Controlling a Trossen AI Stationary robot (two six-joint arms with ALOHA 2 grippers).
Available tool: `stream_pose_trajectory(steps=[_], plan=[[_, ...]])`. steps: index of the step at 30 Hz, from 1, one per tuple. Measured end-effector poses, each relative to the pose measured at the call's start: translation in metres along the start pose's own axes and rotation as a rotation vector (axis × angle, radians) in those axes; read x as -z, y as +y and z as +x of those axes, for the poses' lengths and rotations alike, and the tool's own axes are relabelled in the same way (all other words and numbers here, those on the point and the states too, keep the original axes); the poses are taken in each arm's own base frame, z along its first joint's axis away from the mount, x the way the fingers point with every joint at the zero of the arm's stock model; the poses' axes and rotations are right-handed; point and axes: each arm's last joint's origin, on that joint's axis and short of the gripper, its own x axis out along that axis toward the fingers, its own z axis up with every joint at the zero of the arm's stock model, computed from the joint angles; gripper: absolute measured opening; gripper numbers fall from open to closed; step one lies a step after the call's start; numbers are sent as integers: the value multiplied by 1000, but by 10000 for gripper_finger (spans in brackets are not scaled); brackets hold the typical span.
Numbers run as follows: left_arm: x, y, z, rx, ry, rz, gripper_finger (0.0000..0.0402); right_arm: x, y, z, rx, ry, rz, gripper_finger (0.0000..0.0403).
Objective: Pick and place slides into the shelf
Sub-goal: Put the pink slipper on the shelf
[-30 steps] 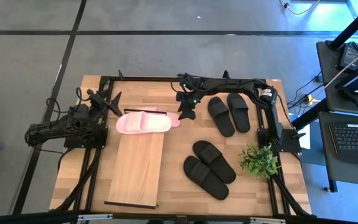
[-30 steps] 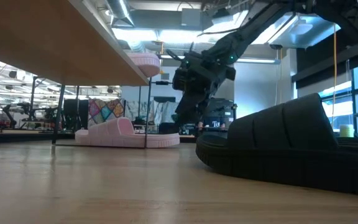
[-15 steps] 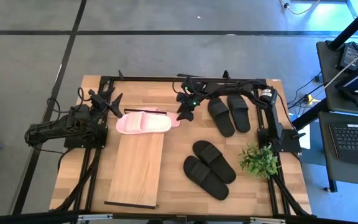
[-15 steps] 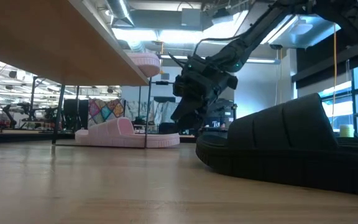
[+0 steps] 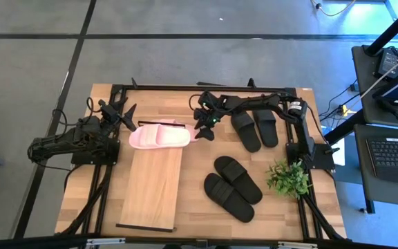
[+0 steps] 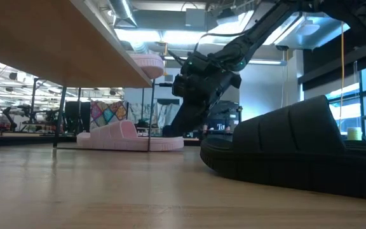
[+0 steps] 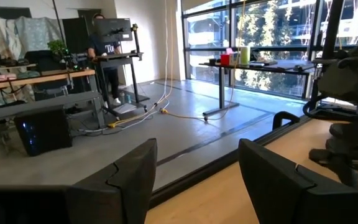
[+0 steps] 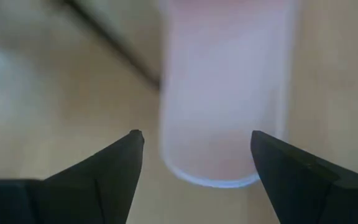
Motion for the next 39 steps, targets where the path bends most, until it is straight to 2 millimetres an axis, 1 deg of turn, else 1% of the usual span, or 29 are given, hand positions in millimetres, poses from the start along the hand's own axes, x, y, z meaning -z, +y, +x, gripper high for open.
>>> stream_pose_trajectory(steps=[2, 4, 10, 15, 21, 24, 28, 33, 36, 39], plan=[[0, 0, 0, 0, 0, 0, 217, 0, -3, 0, 99, 7, 35, 296], [0, 0, 0, 0, 0, 0, 217, -1, -4, -1, 153, 7, 42, 296], [0, 0, 0, 0, 0, 1, 217, -1, -5, -1, 169, 3, 50, 296], [0, 0, 0, 0, 1, 2, 217, 0, -6, -2, 241, 17, 97, 296], [1, 0, 0, 0, 3, 4, 217, 2, -6, -2, 249, 37, 110, 296], [1, 0, 0, 0, 3, 4, 217, 2, -6, -2, 262, 35, 157, 296], [1, 0, 0, 0, 3, 4, 217, 6, -7, -5, 330, 73, 229, 296], [1, 0, 0, 0, 3, 4, 217, 9, -7, -5, 362, 100, 260, 296], [1, 0, 0, 0, 3, 4, 217, 6, -7, -6, 366, 98, 262, 296], [1, 0, 0, 0, 4, 6, 217, -2, -1, -7, 369, 104, 234, 296]])
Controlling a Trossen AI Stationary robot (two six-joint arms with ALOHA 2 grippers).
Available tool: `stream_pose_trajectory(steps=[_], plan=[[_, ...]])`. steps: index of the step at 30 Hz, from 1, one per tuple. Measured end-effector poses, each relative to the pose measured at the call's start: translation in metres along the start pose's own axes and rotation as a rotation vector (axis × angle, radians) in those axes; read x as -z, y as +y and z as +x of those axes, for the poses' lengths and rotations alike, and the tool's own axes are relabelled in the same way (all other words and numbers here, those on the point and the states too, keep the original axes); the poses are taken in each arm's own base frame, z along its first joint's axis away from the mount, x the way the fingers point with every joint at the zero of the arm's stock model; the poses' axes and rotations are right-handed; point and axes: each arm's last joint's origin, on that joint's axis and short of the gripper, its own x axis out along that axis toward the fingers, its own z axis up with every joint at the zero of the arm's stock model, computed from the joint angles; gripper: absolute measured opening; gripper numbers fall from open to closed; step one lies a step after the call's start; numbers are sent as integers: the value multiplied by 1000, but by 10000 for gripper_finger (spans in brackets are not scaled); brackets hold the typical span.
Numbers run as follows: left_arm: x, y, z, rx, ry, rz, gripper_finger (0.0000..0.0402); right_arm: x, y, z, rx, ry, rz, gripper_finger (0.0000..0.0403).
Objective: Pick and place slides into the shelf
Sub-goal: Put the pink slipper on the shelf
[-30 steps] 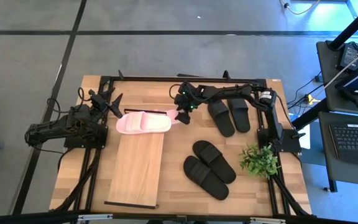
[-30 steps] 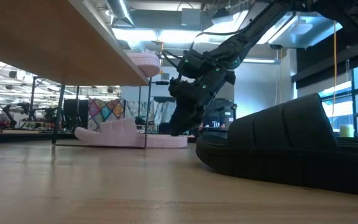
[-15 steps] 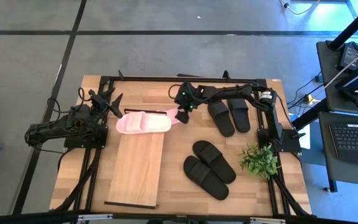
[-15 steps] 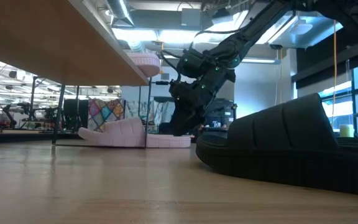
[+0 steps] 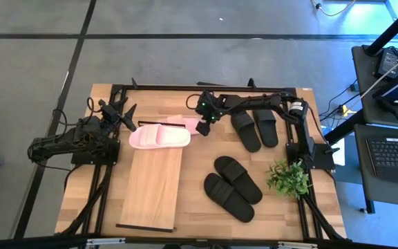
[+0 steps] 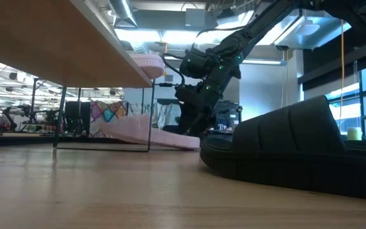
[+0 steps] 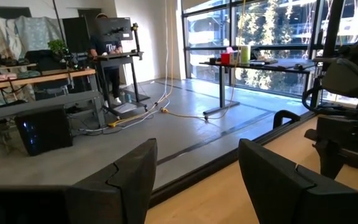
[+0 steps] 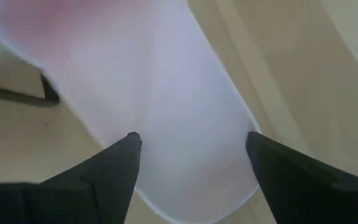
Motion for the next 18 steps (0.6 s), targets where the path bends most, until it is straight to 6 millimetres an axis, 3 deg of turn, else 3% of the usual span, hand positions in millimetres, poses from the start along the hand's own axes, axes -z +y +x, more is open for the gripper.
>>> stream_pose_trajectory(steps=[8, 18], plan=[[0, 0, 0, -1, 2, 8, 217, -14, 16, -17, 173, 8, -95, 296], [1, 0, 0, 0, 3, 10, 217, -10, 4, -20, 253, 55, -25, 296]])
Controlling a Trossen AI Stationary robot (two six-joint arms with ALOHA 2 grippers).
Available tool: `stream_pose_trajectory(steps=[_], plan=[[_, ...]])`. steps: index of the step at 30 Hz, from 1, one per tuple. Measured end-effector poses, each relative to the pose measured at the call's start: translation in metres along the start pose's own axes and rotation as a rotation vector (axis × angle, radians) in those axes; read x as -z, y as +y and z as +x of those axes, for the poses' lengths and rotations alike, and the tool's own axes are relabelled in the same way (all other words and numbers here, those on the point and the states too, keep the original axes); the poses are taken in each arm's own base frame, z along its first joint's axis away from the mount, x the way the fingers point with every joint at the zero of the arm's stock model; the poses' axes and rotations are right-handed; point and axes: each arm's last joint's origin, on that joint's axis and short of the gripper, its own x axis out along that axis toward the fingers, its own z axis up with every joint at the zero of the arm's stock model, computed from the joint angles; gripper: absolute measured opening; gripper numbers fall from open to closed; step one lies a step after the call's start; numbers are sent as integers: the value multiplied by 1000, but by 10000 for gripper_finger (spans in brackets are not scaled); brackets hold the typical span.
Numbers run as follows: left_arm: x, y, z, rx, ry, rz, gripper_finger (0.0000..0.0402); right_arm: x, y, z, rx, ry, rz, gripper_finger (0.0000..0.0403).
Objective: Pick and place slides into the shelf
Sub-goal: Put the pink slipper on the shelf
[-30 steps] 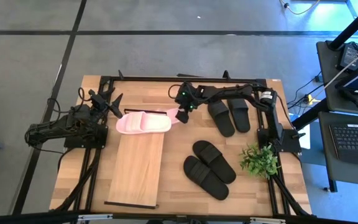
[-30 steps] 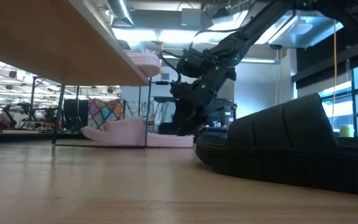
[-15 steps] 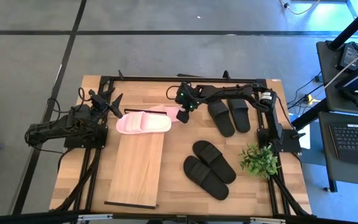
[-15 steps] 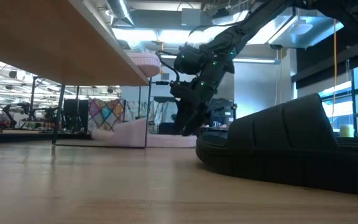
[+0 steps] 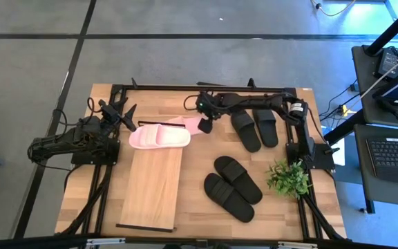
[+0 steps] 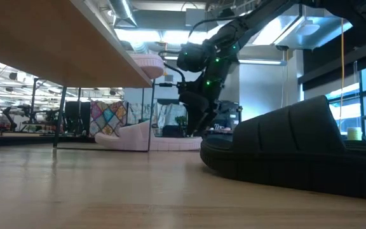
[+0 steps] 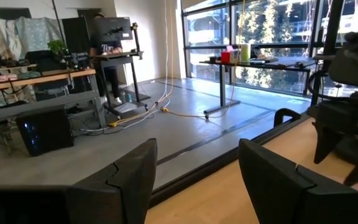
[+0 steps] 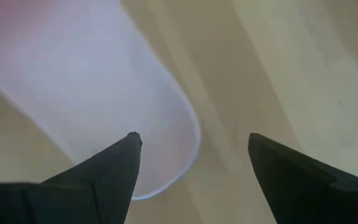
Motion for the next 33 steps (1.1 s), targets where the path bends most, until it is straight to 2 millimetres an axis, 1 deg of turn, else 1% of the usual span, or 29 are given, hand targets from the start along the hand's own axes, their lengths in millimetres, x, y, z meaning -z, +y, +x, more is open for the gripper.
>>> stream_pose_trajectory(steps=[3, 6, 10, 13, 17, 23, 27, 33], plan=[[0, 0, 0, 0, 0, 0, 217, 0, -9, 1, -16, 7, 84, 296], [0, 0, 0, 0, 0, 0, 217, -1, -17, 2, -96, 19, 159, 296], [0, 0, 0, 0, 1, 1, 217, 0, -23, 2, -113, 36, 197, 296], [0, 0, 0, 0, 2, 3, 217, 2, -23, 4, -121, 40, 205, 296], [0, 0, 0, 1, 2, 3, 217, 11, -21, 14, -155, 53, 227, 296], [0, 0, 0, 0, 2, 3, 217, 17, -19, 20, -191, 63, 325, 296], [0, 0, 0, 1, 2, 3, 217, 15, -17, 20, -257, 50, 348, 296], [0, 0, 0, 1, 2, 2, 217, 16, -16, 28, -269, 53, 374, 296]])
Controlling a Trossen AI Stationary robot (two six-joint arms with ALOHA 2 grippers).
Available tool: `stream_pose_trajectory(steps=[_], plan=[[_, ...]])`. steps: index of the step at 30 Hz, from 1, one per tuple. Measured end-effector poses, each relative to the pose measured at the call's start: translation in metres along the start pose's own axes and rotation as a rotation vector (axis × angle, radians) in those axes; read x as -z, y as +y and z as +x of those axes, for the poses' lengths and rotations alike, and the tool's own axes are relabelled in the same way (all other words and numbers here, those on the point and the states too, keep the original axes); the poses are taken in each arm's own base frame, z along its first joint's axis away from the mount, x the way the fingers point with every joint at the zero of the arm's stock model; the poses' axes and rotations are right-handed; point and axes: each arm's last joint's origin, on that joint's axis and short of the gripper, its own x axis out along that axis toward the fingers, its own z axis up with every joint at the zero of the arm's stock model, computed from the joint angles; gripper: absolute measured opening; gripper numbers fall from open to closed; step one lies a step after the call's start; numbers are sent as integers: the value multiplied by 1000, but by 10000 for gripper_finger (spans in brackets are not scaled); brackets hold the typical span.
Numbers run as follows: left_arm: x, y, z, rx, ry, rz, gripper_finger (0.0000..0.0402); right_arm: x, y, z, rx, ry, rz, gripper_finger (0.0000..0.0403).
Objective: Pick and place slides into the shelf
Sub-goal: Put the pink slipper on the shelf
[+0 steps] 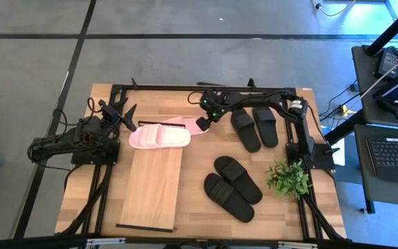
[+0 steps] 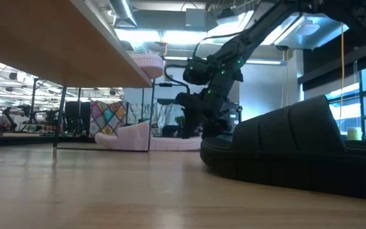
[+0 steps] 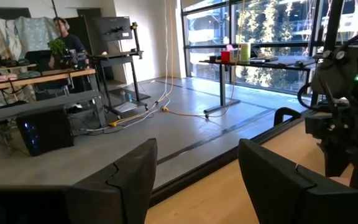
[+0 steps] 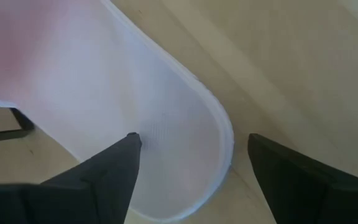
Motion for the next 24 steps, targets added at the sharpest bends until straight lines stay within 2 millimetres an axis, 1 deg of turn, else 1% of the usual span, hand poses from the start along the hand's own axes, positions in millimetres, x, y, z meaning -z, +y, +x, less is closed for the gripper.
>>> stream_pose_trajectory(steps=[3, 7, 9, 15, 18, 20, 24], plan=[[0, 0, 0, 1, 0, 0, 217, 1, -1, 6, -6, 12, 0, 288], [0, 0, 0, 0, 1, 1, 217, 2, -3, 11, -10, 28, 1, 252], [0, 0, 0, 0, 0, 1, 217, 2, -3, 12, -8, 27, -11, 224], [0, 0, 0, 0, 0, 1, 217, 1, -4, 12, -19, 19, -71, 121], [0, 0, 0, 0, 0, 1, 217, 1, -4, 12, -18, 17, -101, 81], [0, 0, 0, 0, 0, 1, 217, -1, -6, 10, -18, 11, -122, 64], [0, 0, 0, 0, 0, 1, 217, -3, -8, 4, -16, -1, -141, 57]])
